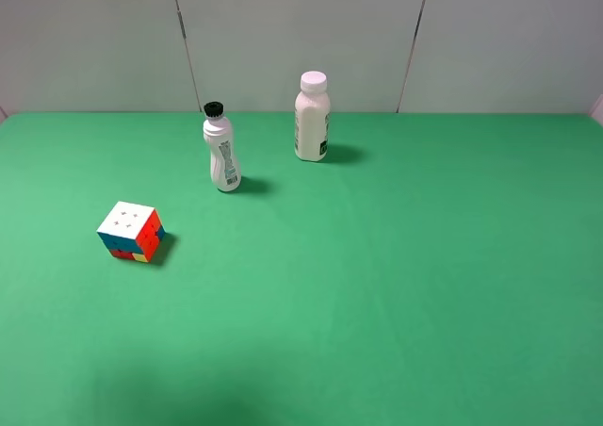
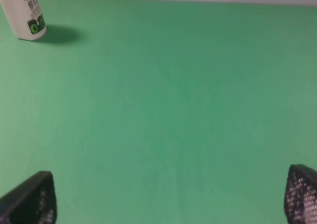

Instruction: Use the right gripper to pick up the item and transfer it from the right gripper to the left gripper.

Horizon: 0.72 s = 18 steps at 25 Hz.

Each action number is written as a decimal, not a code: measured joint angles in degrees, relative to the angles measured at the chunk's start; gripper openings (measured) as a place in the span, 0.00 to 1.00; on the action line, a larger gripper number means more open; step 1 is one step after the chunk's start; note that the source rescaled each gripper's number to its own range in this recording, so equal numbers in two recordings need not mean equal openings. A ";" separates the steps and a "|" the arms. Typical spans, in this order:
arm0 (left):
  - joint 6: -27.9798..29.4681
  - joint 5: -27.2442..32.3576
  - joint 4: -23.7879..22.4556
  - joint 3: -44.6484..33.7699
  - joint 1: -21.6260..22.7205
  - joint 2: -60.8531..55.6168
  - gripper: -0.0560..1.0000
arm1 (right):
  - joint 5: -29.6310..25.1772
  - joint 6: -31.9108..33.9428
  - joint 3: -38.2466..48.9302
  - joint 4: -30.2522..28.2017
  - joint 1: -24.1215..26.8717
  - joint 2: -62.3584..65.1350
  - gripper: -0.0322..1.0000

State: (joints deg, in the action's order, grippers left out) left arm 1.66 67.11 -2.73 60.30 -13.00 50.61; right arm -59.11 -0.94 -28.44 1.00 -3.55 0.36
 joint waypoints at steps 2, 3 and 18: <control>0.00 0.07 0.00 0.00 0.00 -1.85 1.00 | 0.00 0.00 0.00 0.00 0.00 0.00 1.00; 0.00 0.07 0.00 0.00 0.00 -2.53 1.00 | 0.00 0.00 0.00 0.00 0.00 0.00 1.00; -4.86 0.20 3.60 0.00 0.00 -5.13 1.00 | 0.00 0.00 0.00 0.00 0.00 0.00 1.00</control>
State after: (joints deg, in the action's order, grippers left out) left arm -3.20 67.31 0.87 60.30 -13.00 45.48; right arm -59.11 -0.94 -28.44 1.00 -3.55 0.36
